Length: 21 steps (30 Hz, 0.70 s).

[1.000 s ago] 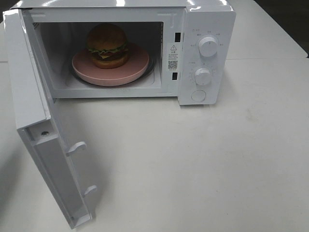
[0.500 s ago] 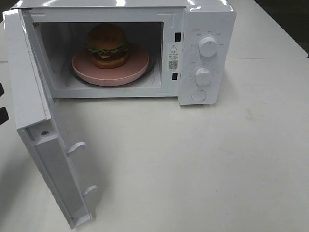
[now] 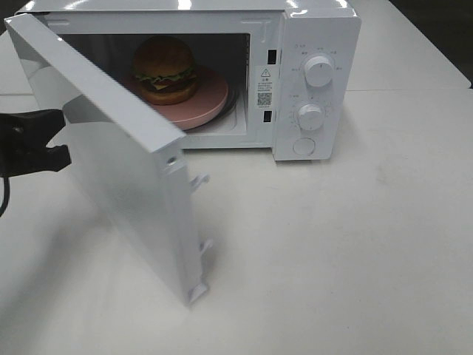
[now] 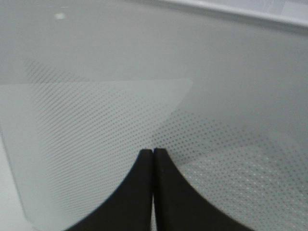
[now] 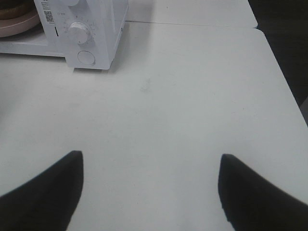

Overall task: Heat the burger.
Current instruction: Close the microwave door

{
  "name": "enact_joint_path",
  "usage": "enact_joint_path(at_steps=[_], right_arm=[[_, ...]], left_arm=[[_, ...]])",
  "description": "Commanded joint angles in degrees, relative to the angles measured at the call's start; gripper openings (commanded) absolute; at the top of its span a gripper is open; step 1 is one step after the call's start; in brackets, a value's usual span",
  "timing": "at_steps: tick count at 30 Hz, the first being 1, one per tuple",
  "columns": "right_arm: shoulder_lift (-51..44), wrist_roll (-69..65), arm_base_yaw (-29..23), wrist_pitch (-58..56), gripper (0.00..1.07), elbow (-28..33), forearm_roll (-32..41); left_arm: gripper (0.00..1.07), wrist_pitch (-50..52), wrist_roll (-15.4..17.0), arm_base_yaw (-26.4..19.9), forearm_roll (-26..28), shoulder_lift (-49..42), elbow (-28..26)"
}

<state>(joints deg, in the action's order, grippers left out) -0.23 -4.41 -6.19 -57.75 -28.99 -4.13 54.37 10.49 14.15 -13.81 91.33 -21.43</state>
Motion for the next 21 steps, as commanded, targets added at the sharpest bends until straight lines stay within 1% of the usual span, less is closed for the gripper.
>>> enact_joint_path(at_steps=[1,2,4,7,9,11,12,13,14,16,17,18,19,21], right_arm=[[-1.5,0.6,0.2,0.7,0.75,0.2,0.0],[-1.5,0.6,0.2,0.7,0.75,0.2,0.0],[-1.5,0.6,0.2,0.7,0.75,0.2,0.0],[-1.5,0.6,0.2,0.7,0.75,0.2,0.0],[-1.5,0.6,0.2,0.7,0.75,0.2,0.0],[-1.5,0.6,0.2,0.7,0.75,0.2,0.0],[-1.5,0.6,0.2,0.7,0.75,0.2,0.0],[-1.5,0.6,0.2,0.7,0.75,0.2,0.0],[-1.5,0.6,0.2,0.7,0.75,0.2,0.0],[-1.5,0.6,0.2,0.7,0.75,0.2,0.0],[-1.5,0.6,0.2,0.7,0.75,0.2,0.0],[-1.5,0.6,0.2,0.7,0.75,0.2,0.0],[-1.5,0.6,0.2,0.7,0.75,0.2,0.0],[-1.5,0.6,0.2,0.7,0.75,0.2,0.0]], left_arm=[[0.0,0.4,0.1,2.8,3.0,1.4,-2.5],[0.0,0.4,0.1,2.8,3.0,1.4,-2.5],[0.0,-1.0,0.1,6.2,5.5,3.3,-5.4],[0.0,-1.3,0.1,6.9,6.1,3.6,-6.3],[0.0,-3.4,0.0,10.2,9.9,5.4,-9.9],[0.0,-4.1,0.0,10.8,10.5,5.8,-10.6],[0.0,-4.3,0.0,12.1,11.3,6.8,-12.2],[0.0,-4.3,0.0,12.1,11.3,6.8,-12.2],[0.0,-4.5,0.0,13.2,11.6,8.0,-13.9],[0.0,-4.9,0.0,13.6,11.8,8.4,-14.9],[0.0,-6.2,0.0,14.4,11.9,9.3,-16.7],[0.0,-6.2,0.0,14.4,11.9,9.3,-16.7],[0.0,-7.5,0.0,15.3,12.3,10.1,-18.6],[0.0,-7.6,0.0,15.7,12.5,10.7,-19.6]])
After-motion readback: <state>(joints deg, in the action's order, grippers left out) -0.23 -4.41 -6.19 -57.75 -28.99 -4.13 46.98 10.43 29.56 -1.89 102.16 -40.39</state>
